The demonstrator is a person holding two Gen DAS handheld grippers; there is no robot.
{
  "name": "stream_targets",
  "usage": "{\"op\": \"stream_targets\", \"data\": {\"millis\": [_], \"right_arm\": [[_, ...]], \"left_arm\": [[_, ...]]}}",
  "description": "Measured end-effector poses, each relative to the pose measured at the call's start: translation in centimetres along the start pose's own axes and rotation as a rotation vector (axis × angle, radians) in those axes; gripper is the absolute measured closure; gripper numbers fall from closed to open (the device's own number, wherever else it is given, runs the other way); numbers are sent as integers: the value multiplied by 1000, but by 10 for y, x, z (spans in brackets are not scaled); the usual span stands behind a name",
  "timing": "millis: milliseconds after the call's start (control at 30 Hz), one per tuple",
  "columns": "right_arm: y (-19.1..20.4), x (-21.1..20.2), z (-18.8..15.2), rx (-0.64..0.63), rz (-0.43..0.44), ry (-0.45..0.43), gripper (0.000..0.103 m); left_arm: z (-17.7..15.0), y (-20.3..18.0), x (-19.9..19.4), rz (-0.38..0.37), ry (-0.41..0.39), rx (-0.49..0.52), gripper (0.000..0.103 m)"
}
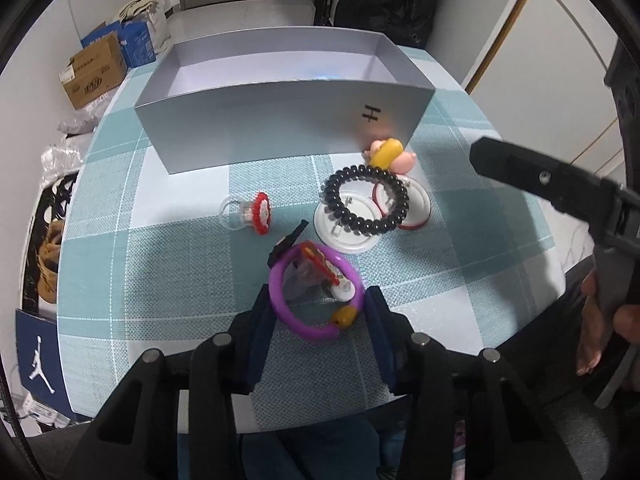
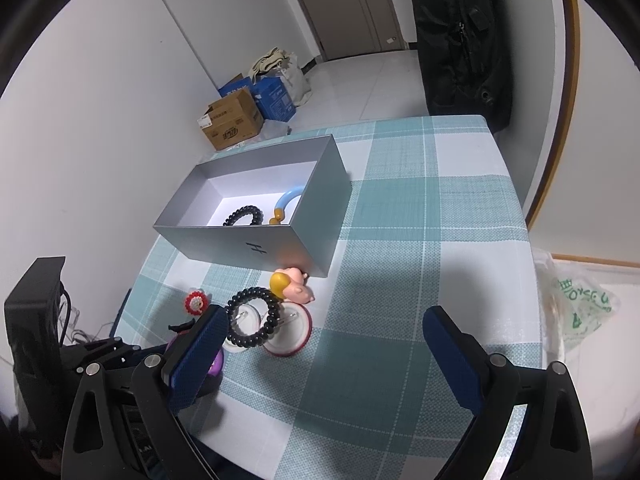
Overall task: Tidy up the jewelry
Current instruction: 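Grasp the purple ring with the left tool and lift it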
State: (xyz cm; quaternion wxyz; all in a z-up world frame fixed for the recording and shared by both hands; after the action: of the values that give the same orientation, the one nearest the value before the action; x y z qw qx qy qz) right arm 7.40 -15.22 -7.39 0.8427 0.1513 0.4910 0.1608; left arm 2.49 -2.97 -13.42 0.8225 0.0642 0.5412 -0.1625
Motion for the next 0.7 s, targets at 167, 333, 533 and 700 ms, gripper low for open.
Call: {"op": "stream_targets", "data": {"millis": [167,333,533,700], "right_arm": [[0,2,-1,4,2,8,4],[3,4,-2,-12,3,19,4],[3,5,-2,-8,8,22,4],[3,5,-1,7,17,26,4]], "left_arm": [[6,2,-4,-68,-22,-37,87],[10,6,-8,-94,-38,-55,89],[13,8,-15,-118,-58,-71,95],[19,10,-27,-132,-104,-68,97]]}}
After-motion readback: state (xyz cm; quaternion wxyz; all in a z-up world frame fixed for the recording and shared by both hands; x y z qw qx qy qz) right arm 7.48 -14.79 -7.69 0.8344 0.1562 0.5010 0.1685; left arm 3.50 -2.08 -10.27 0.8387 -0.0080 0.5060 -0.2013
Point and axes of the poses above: each gripper's, at about its wrist camera, not at the fingertips, and x roughly the way its jaws point, y to its left, z to its top, the point moved 6 cm from there along x, roughly the way its jaws point, and after that the axes turned 11 degrees about x, right-handed, at the moved point
